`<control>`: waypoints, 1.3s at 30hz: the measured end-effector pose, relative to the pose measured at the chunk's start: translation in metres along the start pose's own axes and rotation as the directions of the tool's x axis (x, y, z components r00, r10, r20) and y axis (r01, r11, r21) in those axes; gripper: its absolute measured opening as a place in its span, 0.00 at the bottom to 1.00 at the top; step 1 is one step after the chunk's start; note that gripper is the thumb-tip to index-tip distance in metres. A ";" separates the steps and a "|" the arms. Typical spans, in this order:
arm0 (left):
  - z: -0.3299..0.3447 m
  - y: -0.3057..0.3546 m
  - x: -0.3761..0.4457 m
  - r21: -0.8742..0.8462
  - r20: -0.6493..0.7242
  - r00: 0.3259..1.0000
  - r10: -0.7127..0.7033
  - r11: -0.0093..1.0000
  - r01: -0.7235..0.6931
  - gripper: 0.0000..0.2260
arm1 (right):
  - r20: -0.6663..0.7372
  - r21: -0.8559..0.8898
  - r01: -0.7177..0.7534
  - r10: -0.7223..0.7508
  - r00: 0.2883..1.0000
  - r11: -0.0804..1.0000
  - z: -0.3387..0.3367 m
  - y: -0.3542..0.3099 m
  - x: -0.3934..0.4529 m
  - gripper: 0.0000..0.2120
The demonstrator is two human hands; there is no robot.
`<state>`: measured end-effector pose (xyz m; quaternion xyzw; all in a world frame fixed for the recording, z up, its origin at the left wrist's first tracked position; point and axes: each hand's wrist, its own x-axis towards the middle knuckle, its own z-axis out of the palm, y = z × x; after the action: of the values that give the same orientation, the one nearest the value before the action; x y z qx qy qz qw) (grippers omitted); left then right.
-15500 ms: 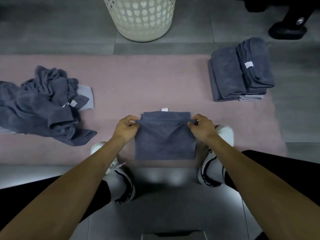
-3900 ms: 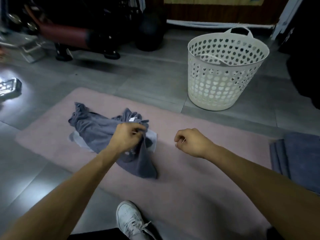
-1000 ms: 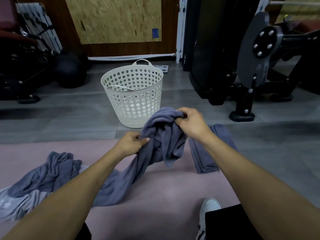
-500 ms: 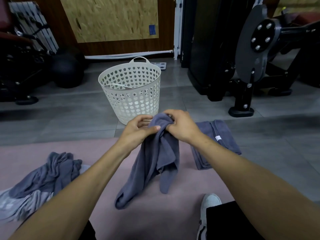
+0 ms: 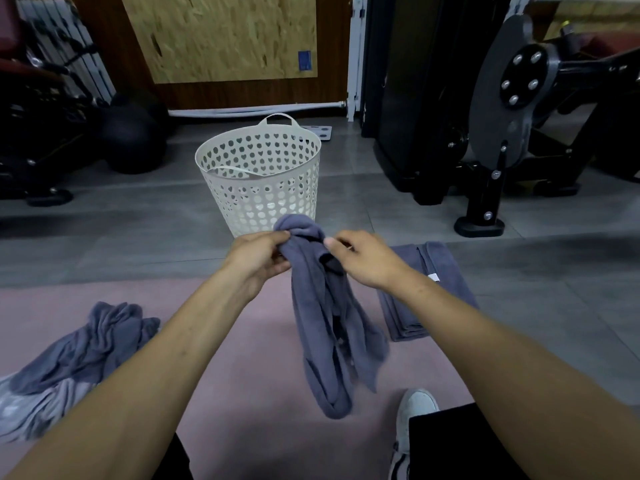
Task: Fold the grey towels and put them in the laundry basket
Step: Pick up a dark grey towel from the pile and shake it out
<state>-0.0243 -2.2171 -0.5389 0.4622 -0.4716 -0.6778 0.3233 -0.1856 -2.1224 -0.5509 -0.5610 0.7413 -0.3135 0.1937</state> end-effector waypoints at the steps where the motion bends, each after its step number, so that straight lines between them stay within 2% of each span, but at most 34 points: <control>1: -0.001 0.002 0.000 -0.065 -0.010 1.000 -0.027 0.998 0.027 0.02 | 0.007 0.052 0.002 -0.002 1.000 0.999 0.001 -0.004 -0.002 0.17; 3: -0.004 0.007 0.001 -0.173 -0.020 0.998 -0.060 0.983 0.056 0.02 | 0.052 0.120 -0.004 -0.003 0.999 0.993 0.005 -0.006 -0.004 0.15; 6: -0.007 0.013 -0.002 -0.270 0.023 0.996 -0.083 0.959 0.086 0.03 | 0.098 0.059 -0.028 0.022 0.995 0.998 0.014 -0.002 -0.002 0.19; 9: -0.009 0.013 -0.007 -0.263 0.046 0.995 -0.094 0.959 0.103 0.04 | 0.000 0.023 0.000 0.000 1.000 1.000 0.020 -0.001 0.006 0.06; 11: -0.012 0.011 -0.008 -0.245 0.045 0.995 -0.092 0.964 0.101 0.05 | -0.050 0.071 -0.019 0.022 0.998 0.997 0.020 -0.002 0.015 0.06; 13: -0.015 0.009 -0.010 -0.164 0.091 0.993 -0.075 0.982 0.090 0.05 | -0.047 0.197 -0.003 0.012 0.999 0.980 0.018 -0.002 0.022 0.03; 16: -0.016 -0.002 -0.014 0.196 0.170 0.982 -0.076 0.980 0.041 0.14 | -0.045 0.304 0.077 -0.066 0.997 0.949 0.016 -0.005 0.026 0.02; 18: -0.010 -0.013 -0.017 0.295 0.158 0.984 -0.086 0.955 0.036 0.14 | -0.072 0.332 0.136 -0.118 0.990 0.934 0.012 -0.008 0.026 0.02; 20: -0.007 -0.017 -0.016 0.245 0.085 0.995 -0.051 0.969 0.028 0.06 | -0.087 0.347 0.133 -0.110 0.990 0.928 0.009 -0.008 0.025 0.01; 23: -0.006 -0.006 -0.010 -0.033 -0.002 1.000 -0.021 0.999 0.021 0.04 | -0.035 0.339 0.005 0.008 0.999 0.941 0.007 -0.004 0.017 0.06; 26: -0.011 0.010 -0.007 -0.317 -0.024 0.999 -0.029 0.948 0.020 0.04 | 0.151 0.197 -0.096 0.066 0.986 0.976 0.007 0.005 0.005 0.14; 29: -0.015 0.017 -0.008 -0.411 -0.043 0.997 -0.067 0.910 0.044 0.03 | 0.359 0.181 -0.101 0.030 0.933 0.978 0.016 0.006 -0.001 0.26; 31: -0.016 0.017 -0.008 -0.417 -0.056 0.994 -0.089 0.907 0.058 0.01 | 0.329 0.167 -0.076 0.017 0.944 0.983 0.029 0.006 0.004 0.19; 33: -0.018 0.017 -0.009 -0.429 -0.060 0.993 -0.097 0.901 0.062 0.01 | 0.221 0.116 -0.041 0.015 0.975 0.992 0.036 0.001 0.010 0.11; 35: -0.025 0.017 -0.009 -0.428 -0.076 0.992 -0.103 0.902 0.061 0.01 | 0.130 0.092 -0.019 0.006 0.991 0.996 0.037 -0.005 0.014 0.08; 37: -0.034 0.017 -0.007 -0.260 -0.097 0.987 -0.132 0.960 0.103 0.03 | 0.068 0.125 0.009 -0.018 0.998 0.992 0.033 -0.008 0.018 0.08; 38: -0.040 0.016 -0.006 -0.049 -0.133 0.981 -0.138 0.990 0.132 0.06 | 0.036 0.166 0.019 -0.025 0.999 0.986 0.031 -0.009 0.020 0.07; 39: -0.044 0.014 -0.006 0.216 -0.182 0.978 -0.105 0.966 0.144 0.09 | 0.004 0.225 0.035 -0.037 0.999 0.974 0.027 -0.011 0.021 0.07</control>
<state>0.0191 -2.2323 -0.5291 0.5807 -0.4872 -0.5966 0.2635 -0.1665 -2.1507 -0.5616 -0.5501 0.6900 -0.3965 0.2532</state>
